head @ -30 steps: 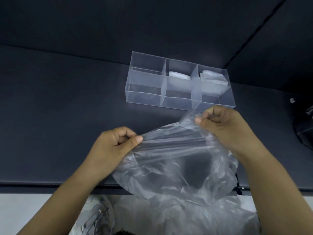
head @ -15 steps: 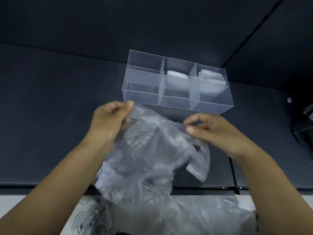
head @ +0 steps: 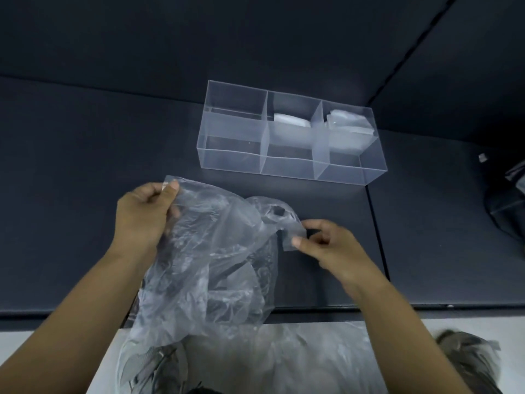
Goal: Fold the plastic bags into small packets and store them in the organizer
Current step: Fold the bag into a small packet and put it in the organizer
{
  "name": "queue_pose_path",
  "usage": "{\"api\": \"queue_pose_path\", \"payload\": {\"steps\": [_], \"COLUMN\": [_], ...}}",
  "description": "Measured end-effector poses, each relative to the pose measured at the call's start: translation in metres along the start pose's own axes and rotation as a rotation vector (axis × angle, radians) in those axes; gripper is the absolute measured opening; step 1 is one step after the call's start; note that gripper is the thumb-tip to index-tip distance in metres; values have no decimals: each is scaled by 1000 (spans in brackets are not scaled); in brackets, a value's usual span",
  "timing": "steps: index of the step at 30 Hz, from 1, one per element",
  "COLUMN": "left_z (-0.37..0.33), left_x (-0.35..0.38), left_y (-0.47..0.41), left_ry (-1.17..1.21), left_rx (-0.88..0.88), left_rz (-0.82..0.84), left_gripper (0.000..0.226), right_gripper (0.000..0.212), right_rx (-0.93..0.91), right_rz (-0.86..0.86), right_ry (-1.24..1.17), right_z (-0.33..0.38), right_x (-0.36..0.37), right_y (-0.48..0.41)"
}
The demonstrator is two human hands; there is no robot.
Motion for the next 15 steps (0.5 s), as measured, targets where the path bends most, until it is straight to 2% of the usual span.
{"api": "queue_pose_path", "payload": {"steps": [2,3,7,9,11,15], "left_z": [1,0,-1,1,2,4], "left_x": [0,-1,-5,-6,-5,-4], "left_y": [0,-1,0,0,1,1], "left_ry": [-2,-2,3,10,10,42], "left_rx": [-3,0,5,2,-3,-23], "left_rz": [-6,-10,-50,-69,-67,-69], "left_gripper": [25,24,25,33,39,40], "right_gripper": [7,5,12,12,10,11], "right_rx": [-48,-68,-83,-62,-34,-80], "right_rz": [-88,-94,-39,-24,-59,-216], "right_ry": [-59,-58,-78,-322,-558,-616], "right_z": [3,6,13,11,6,-2], "right_x": [-3,-3,-7,-16,-26,-51], "right_y": [-8,-10,-12,-10,-9,-12]}}
Point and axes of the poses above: each hand's wrist, its own y-axis away from the middle knuckle, its own x-axis out of the palm, z = x × y, the point moved 7 cm from there along -y, towards the middle knuckle, and after that the axes turned 15 degrees about -y, right-handed, at the moved point
